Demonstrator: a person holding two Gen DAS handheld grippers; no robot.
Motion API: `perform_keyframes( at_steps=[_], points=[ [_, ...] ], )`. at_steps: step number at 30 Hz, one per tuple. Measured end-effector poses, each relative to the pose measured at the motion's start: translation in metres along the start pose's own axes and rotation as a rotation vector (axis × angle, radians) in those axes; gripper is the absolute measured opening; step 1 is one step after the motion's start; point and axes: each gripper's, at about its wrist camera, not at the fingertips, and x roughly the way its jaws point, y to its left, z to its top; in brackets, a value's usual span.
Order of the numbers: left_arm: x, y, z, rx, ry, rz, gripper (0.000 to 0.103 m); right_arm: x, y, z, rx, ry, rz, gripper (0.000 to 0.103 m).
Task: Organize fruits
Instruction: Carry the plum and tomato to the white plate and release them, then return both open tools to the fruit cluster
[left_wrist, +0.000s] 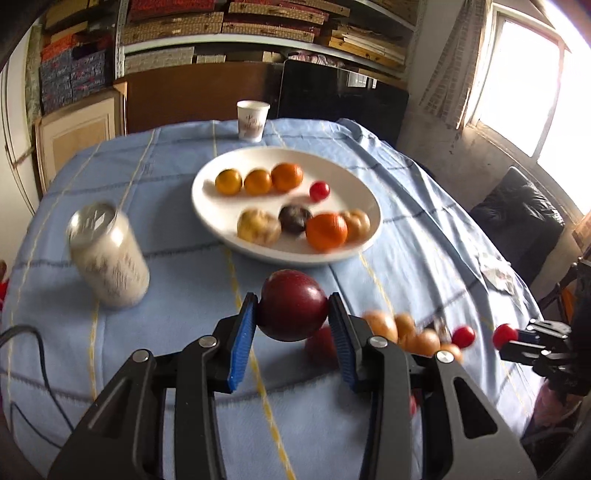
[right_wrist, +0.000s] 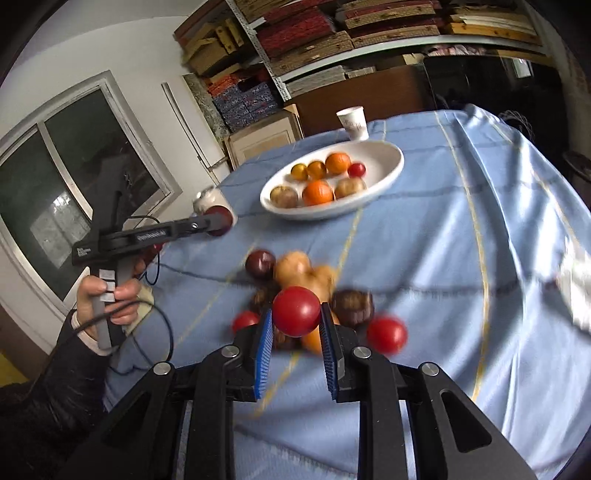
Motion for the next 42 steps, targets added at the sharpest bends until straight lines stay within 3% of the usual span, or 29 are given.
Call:
perform_keyframes(
  at_steps=[4,12,20,21,23,24,31,38,42],
  points=[
    [0.016,-0.005,0.025,-0.007,-0.01,-0.015,0.039,0.021,-0.005,0.037,-0.034,-0.021,-0.029,0.025],
    [0.064,-0.006,0.079,-0.017,0.001,0.025,0.039,0.091,-0.033,0.107,-0.032,-0.015,-0.073,0.025],
    [0.111,0.003,0.104,-0.032,0.066,0.057,0.039,0.148,-0.054,0.137,-0.015,0.076,-0.083,0.026],
    [0.113,0.003,0.105,-0.029,0.07,0.06,0.04,0.151,-0.055,0.138,-0.019,0.086,-0.085,0.027],
    [0.113,0.004,0.105,-0.034,0.059,0.074,0.059,0.155,-0.058,0.138,-0.014,0.098,-0.087,0.028],
    [0.11,0.004,0.105,-0.04,0.04,0.084,0.068,0.154,-0.058,0.137,-0.014,0.096,-0.089,0.029],
    [0.078,-0.008,0.093,-0.018,0.0,0.078,0.073,0.127,-0.046,0.124,-0.052,0.071,-0.116,0.03],
    [0.024,-0.033,0.053,0.031,-0.058,0.065,0.078,0.07,-0.026,0.09,-0.087,0.022,-0.16,0.033],
    [-0.011,-0.042,0.014,0.051,-0.115,0.106,0.094,0.037,-0.025,0.057,-0.097,0.003,-0.202,0.04]
  ],
)
